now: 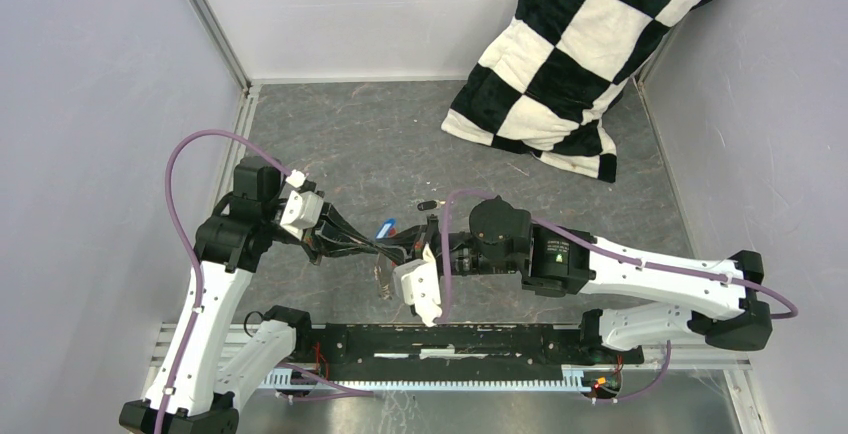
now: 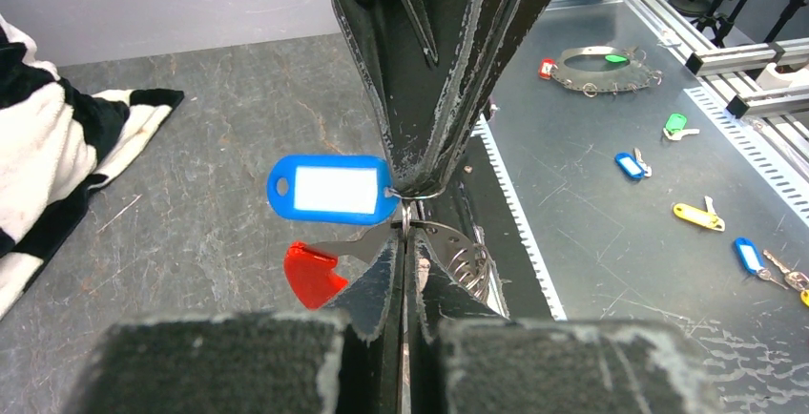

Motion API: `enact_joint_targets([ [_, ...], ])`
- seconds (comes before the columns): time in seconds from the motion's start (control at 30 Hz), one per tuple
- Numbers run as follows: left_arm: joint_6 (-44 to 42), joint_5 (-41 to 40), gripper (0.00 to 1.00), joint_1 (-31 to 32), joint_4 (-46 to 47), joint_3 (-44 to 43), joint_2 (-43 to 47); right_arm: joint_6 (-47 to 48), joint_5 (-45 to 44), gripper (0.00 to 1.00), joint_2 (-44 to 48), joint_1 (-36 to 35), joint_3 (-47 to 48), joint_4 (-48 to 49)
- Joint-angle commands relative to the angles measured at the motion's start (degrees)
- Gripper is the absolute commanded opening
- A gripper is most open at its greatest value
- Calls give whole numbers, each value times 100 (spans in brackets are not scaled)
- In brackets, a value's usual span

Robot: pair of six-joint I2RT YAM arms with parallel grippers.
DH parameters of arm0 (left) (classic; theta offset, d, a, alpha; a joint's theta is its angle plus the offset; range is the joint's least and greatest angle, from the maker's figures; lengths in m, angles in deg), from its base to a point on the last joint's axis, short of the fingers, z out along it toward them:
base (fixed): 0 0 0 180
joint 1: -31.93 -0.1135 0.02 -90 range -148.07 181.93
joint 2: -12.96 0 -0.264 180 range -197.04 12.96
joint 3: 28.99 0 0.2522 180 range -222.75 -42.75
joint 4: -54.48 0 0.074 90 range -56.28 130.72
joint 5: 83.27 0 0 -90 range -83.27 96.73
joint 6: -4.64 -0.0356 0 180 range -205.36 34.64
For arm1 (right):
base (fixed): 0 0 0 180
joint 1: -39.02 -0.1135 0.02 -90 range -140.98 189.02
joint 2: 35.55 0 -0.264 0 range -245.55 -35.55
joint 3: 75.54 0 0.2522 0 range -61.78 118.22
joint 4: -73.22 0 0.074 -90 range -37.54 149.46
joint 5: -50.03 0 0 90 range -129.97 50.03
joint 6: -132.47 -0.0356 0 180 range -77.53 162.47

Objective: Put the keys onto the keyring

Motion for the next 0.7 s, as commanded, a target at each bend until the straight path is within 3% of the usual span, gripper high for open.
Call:
enact_joint_targets([
  [0.0,44,75,2,26,133,-17,54,19,32,0,-101,-46,332,286],
  [0.67,53,113,2,65,132,9,149,46,-407,0,-71,-31,214,600],
])
